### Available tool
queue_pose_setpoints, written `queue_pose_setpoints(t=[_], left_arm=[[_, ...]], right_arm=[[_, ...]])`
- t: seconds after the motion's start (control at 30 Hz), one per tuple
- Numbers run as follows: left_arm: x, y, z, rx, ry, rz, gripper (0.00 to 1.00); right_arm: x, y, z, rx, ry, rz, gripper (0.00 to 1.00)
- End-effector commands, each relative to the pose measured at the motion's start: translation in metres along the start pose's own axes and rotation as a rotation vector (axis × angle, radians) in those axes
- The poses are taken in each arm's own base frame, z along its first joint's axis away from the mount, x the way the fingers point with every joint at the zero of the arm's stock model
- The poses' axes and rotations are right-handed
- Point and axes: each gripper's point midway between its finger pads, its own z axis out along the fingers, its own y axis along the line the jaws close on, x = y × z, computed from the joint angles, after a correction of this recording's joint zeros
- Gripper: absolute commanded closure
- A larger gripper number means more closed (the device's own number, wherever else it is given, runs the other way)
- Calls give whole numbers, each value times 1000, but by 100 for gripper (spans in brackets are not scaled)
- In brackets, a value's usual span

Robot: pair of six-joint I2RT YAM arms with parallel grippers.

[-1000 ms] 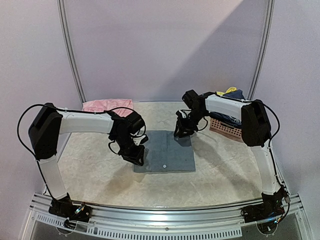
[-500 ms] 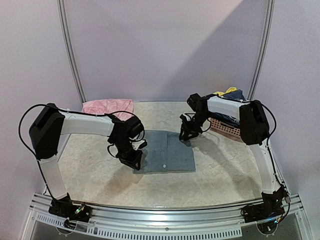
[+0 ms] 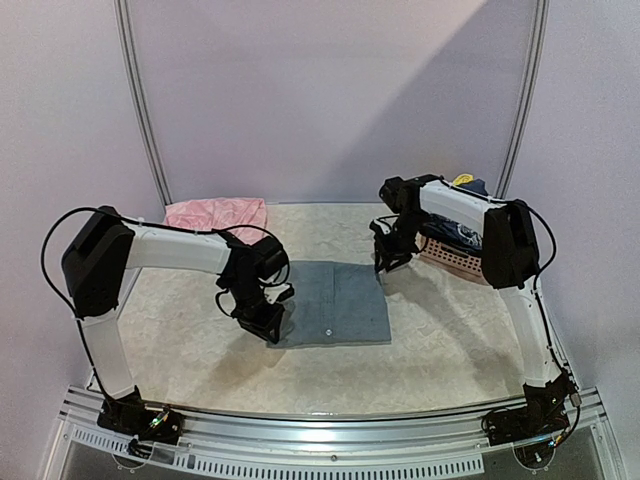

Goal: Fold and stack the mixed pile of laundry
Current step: Smooth out the square-folded shirt at the center of the board, then pick up the square-folded shirt from the center of the board.

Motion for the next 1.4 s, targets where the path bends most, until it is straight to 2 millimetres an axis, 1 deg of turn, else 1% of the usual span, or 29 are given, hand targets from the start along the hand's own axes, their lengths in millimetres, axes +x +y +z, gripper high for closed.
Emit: queue_pose_setpoints(t=[0.0,0.07,0.17,0.2,0.23,0.3,0.4,0.43,0.5,0.53,0.57,0.6,0.63,0.67,0.7,0.73,0.77,0.83,0.9,0.97,1.07,1.1,1.13,1.17,1.2,1.37], left_arm=[[-3,-6,-21,-1,-40,15,74],[-8,-9,-32,-1,-69,14,73],[-16,-13,-54,-3,-127,13,69],[-18,-14,-61,-6,-147,13,67],[-19,-13,-69,-12,-168,11,66],[-22,-11,-84,-34,-206,7,62],[-26,-4,-110,-79,-276,-5,54],[-28,0,-119,-95,-305,-11,50],[-30,7,-137,-123,-362,-27,42],[-33,15,-146,-157,-401,-40,36],[-34,22,-155,-175,-434,-53,31],[-35,27,-160,-186,-458,-66,28],[-36,33,-166,-192,-485,-86,23],[-36,39,-169,-187,-501,-107,18],[-37,44,-171,-171,-519,-133,14],[-38,51,-172,-154,-535,-167,10],[-39,60,-171,-142,-547,-209,2],[-43,78,-164,-101,-574,-292,1],[-50,88,-151,-14,-551,-324,0],[-60,83,-139,62,-516,-299,0],[-78,73,-128,135,-503,-258,0],[-81,73,-124,138,-496,-256,1],[-84,75,-115,138,-476,-256,1],[-88,75,-113,142,-473,-252,2],[-91,77,-102,143,-446,-258,3],[-103,82,-69,158,-377,-289,8]], right_arm=[[-5,-13,-43,132,-63,-15,68],[-7,-11,-64,148,-102,-9,67],[-5,-7,-86,159,-132,-6,65],[-4,-4,-96,163,-149,-10,64],[-2,-1,-102,167,-157,-12,64],[2,7,-120,164,-186,-21,62],[11,20,-132,150,-212,-29,61],[14,27,-140,139,-231,-30,61],[21,37,-148,119,-253,-31,60],[26,43,-154,105,-268,-28,59],[29,47,-155,96,-275,-26,58],[33,53,-158,87,-283,-25,58],[37,56,-158,82,-286,-24,57],[41,60,-162,73,-299,-17,56],[46,63,-162,68,-299,-18,55],[52,65,-161,63,-297,-14,54],[57,67,-163,56,-304,-7,53],[66,69,-159,43,-297,2,52],[75,70,-157,28,-294,15,51],[84,70,-153,21,-284,26,51],[97,68,-152,23,-274,38,50],[101,68,-150,24,-269,39,50],[105,67,-151,24,-269,45,49],[109,66,-149,24,-265,51,49],[113,65,-150,24,-264,57,49],[132,58,-147,22,-257,94,48]])
